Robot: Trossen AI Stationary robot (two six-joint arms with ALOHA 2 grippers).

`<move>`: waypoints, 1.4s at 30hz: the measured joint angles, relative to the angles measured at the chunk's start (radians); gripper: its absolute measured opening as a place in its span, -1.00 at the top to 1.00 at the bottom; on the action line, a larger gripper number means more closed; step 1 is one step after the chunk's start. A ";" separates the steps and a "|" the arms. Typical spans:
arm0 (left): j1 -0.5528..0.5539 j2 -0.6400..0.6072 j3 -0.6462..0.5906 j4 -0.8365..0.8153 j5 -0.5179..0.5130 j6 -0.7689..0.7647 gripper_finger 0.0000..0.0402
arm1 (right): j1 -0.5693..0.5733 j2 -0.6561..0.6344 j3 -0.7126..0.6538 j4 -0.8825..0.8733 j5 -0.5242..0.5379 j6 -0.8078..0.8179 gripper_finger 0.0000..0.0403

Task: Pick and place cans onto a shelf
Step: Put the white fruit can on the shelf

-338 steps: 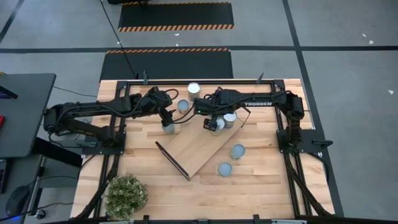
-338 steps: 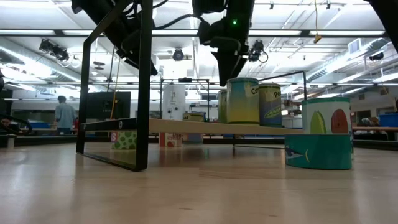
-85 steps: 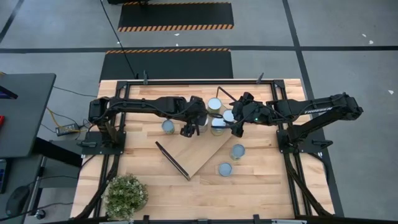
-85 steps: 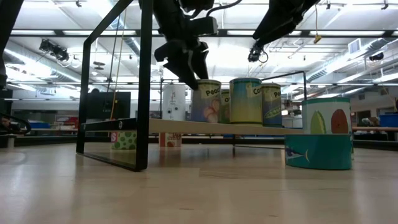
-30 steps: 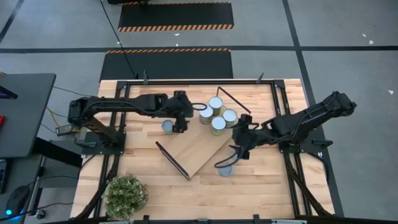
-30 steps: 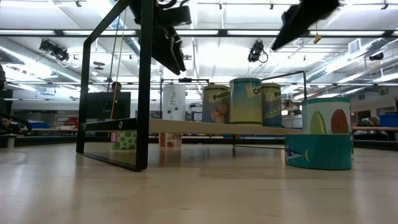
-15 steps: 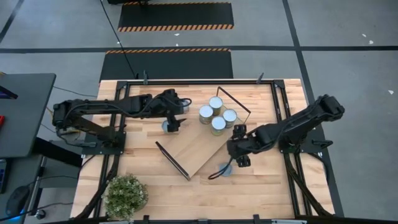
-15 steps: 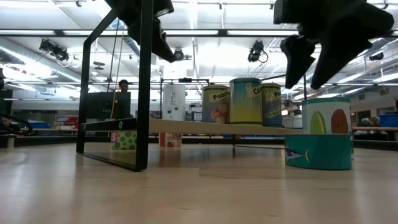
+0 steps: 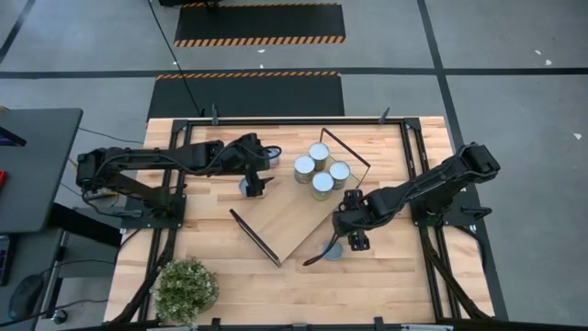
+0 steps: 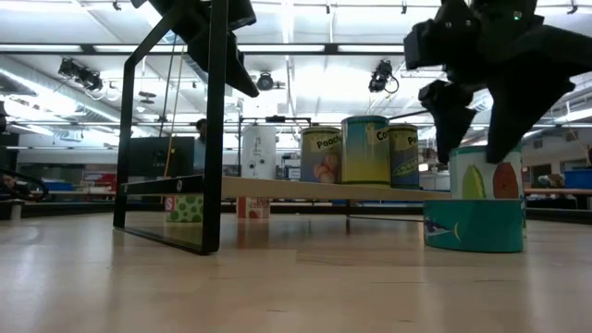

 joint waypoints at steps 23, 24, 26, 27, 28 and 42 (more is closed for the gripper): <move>0.000 0.000 0.000 -0.001 0.000 -0.038 -0.92 | -0.042 0.019 0.134 0.015 -0.038 -0.114 -0.49; 0.001 0.000 0.000 -0.003 0.000 -0.038 -0.92 | -0.043 0.021 0.150 0.018 -0.038 -0.125 -0.49; 0.001 -0.003 0.000 -0.003 0.000 -0.036 -0.92 | -0.047 0.021 0.171 0.040 -0.035 -0.145 -0.49; 0.001 -0.010 0.000 -0.007 0.000 -0.033 -0.92 | -0.049 0.021 0.178 0.056 -0.032 -0.153 -0.49; 0.001 -0.015 0.001 -0.005 -0.001 -0.030 -0.92 | -0.053 0.021 0.185 0.070 -0.028 -0.160 -0.49; 0.031 -0.013 0.002 -0.058 0.042 -0.014 -0.92 | -0.103 0.229 0.469 -0.030 -0.009 -0.404 -0.49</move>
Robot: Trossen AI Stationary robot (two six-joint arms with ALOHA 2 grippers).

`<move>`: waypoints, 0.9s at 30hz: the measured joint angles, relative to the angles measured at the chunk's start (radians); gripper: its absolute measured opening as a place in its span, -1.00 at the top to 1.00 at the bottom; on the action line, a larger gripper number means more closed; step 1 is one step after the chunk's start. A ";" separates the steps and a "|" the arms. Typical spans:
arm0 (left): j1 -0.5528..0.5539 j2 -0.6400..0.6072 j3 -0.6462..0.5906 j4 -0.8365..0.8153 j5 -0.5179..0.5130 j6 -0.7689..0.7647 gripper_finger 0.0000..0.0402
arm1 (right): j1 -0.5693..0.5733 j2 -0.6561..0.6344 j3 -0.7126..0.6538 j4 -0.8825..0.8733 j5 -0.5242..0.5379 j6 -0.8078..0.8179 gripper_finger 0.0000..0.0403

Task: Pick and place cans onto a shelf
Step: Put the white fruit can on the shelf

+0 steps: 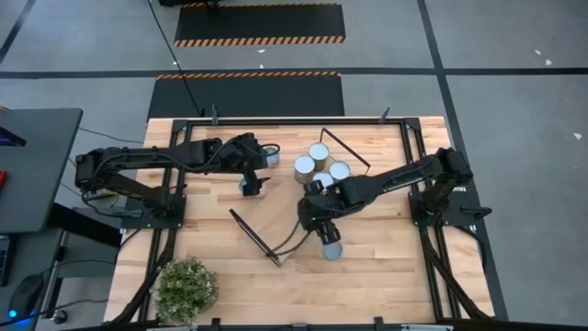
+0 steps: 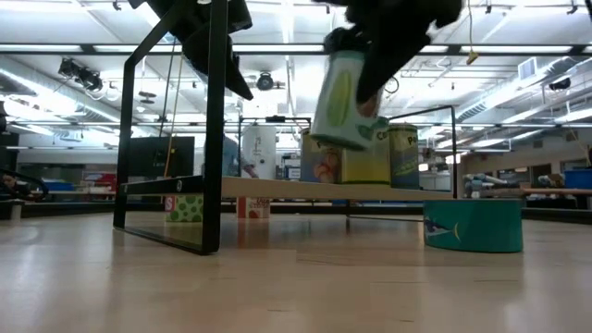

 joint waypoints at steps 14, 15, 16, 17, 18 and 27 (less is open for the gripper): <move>0.000 -0.019 -0.001 -0.067 0.000 -0.011 -0.92 | -0.130 0.114 0.040 0.013 -0.070 -0.161 -0.54; 0.000 -0.019 -0.001 -0.068 0.000 -0.011 -0.92 | -0.133 0.117 0.040 0.021 -0.067 -0.164 -0.57; 0.000 -0.019 -0.001 -0.068 0.000 -0.011 -0.92 | -0.136 0.120 0.040 0.020 -0.064 -0.166 -0.60; 0.000 -0.019 -0.001 -0.068 0.000 -0.011 -0.92 | -0.138 0.121 0.040 0.015 -0.062 -0.166 -0.63; 0.000 -0.019 -0.001 -0.068 0.000 -0.011 -0.92 | -0.139 0.121 0.040 0.016 -0.060 -0.167 -0.67; 0.000 -0.019 -0.001 -0.061 0.000 -0.014 -0.92 | -0.116 0.100 0.039 0.025 0.030 -0.154 -0.90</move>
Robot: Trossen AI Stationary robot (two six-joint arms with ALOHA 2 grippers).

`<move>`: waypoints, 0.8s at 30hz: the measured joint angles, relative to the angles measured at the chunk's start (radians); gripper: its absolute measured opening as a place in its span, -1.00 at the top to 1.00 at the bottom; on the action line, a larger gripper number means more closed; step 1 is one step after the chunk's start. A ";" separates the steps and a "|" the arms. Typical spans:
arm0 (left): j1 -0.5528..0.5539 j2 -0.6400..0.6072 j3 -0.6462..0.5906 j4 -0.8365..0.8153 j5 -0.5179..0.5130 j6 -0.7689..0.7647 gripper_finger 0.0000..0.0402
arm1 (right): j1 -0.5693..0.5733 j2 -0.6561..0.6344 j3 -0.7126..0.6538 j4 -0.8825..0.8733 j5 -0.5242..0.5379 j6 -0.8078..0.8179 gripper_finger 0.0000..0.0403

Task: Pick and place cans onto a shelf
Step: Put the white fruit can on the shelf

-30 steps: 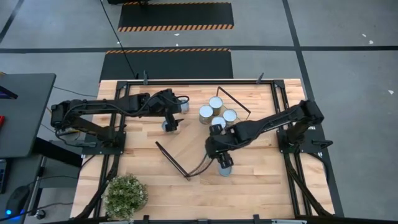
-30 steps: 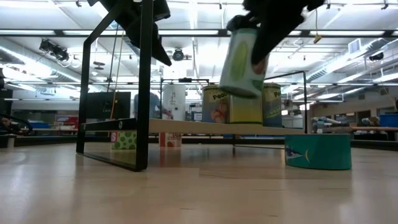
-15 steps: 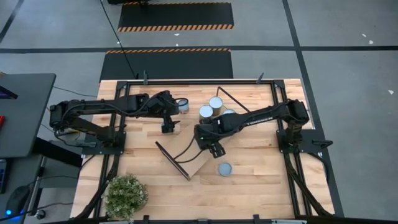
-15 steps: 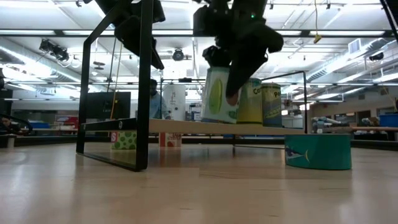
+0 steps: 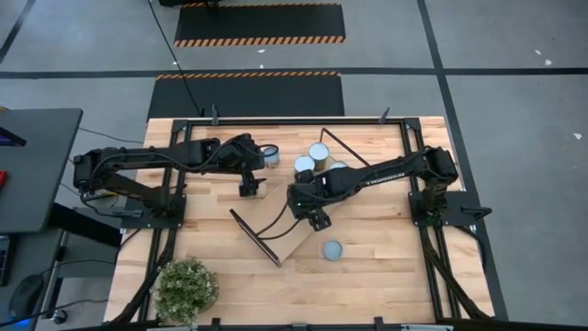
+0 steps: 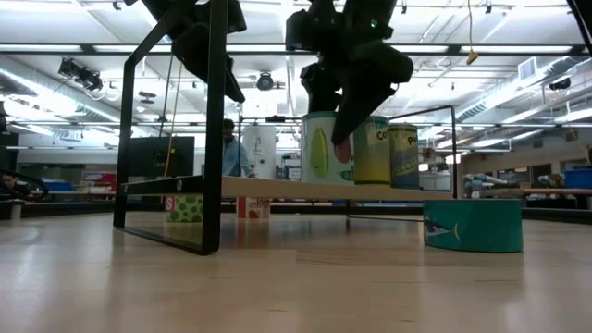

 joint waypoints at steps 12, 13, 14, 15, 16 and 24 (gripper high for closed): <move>0.000 0.000 0.000 0.006 0.000 -0.005 -0.92 | 0.003 -0.009 0.000 -0.018 0.071 0.024 -0.90; 0.000 0.000 0.000 0.006 0.003 -0.005 -0.92 | 0.005 -0.013 0.000 -0.018 0.071 0.029 -0.90; 0.000 0.000 0.000 0.007 0.014 -0.006 -0.92 | 0.009 -0.015 0.000 -0.017 0.072 0.032 -0.90; 0.000 0.001 0.000 0.010 0.029 -0.010 -0.92 | 0.014 -0.021 0.000 -0.020 0.077 0.033 -0.90; 0.000 0.002 0.000 0.018 0.042 -0.016 -0.92 | 0.021 -0.027 0.000 -0.025 0.088 0.036 -0.90; 0.000 0.064 -0.005 0.088 0.068 -0.031 -0.92 | 0.098 -0.096 0.000 -0.076 0.220 0.098 -0.90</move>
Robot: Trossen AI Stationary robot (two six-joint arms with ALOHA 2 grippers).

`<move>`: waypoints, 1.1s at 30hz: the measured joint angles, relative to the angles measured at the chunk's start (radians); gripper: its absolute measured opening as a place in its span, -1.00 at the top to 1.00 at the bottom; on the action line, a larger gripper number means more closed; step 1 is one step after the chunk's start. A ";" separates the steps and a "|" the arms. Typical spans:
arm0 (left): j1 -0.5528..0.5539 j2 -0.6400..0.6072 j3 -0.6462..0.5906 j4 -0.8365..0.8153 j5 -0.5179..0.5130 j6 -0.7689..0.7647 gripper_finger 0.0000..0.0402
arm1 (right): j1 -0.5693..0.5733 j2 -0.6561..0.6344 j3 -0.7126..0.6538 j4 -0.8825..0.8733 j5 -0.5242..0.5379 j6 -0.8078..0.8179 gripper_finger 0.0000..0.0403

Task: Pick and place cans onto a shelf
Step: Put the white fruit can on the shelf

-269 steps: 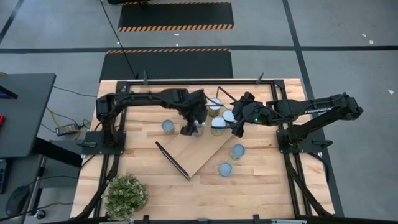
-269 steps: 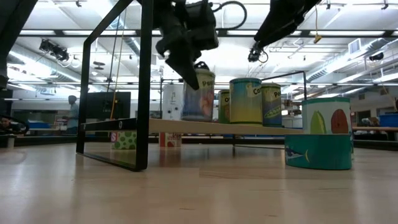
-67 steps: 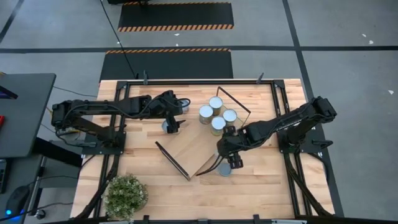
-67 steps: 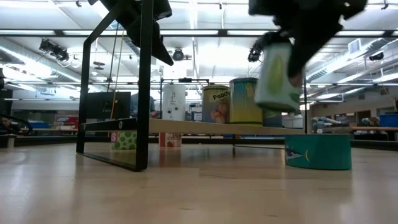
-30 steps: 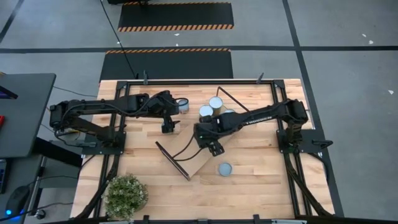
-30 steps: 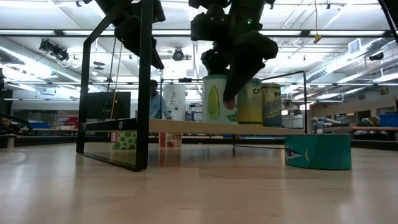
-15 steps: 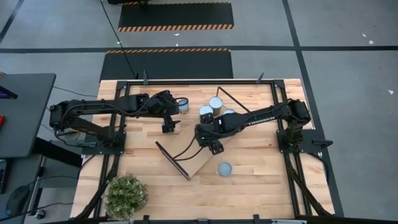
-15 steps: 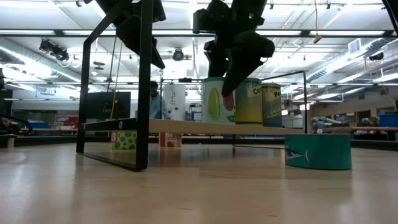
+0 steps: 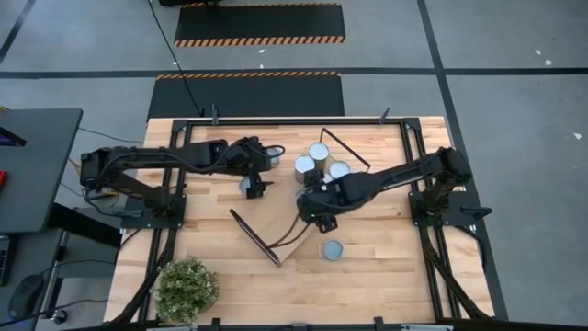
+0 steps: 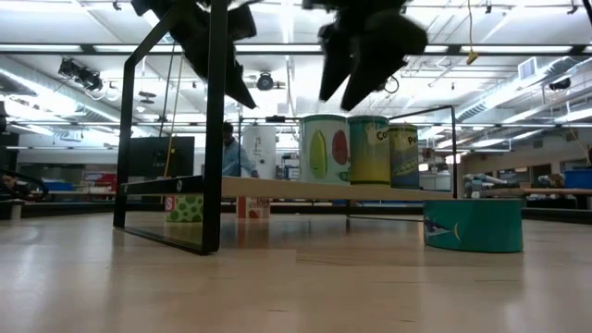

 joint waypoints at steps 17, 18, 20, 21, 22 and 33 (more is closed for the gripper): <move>-0.162 0.138 -0.002 0.157 -0.002 -0.022 -0.92 | 0.157 -0.246 -0.266 0.109 0.167 0.214 -0.89; -0.180 0.144 -0.002 0.175 -0.042 -0.010 -0.92 | 0.160 -0.260 -0.280 0.119 0.170 0.224 -0.89; -0.215 0.154 0.000 0.212 -0.118 0.020 -0.92 | 0.161 -0.280 -0.300 0.120 0.171 0.248 -0.89; -0.233 0.156 -0.002 0.211 -0.154 0.031 -0.92 | 0.161 -0.289 -0.308 0.128 0.173 0.260 -0.89; -0.250 0.168 -0.002 0.243 -0.183 0.049 -0.92 | 0.161 -0.299 -0.317 0.132 0.173 0.271 -0.89; -0.328 0.270 -0.002 0.368 -0.333 0.140 -0.92 | 0.160 -0.335 -0.364 0.170 0.174 0.286 -0.89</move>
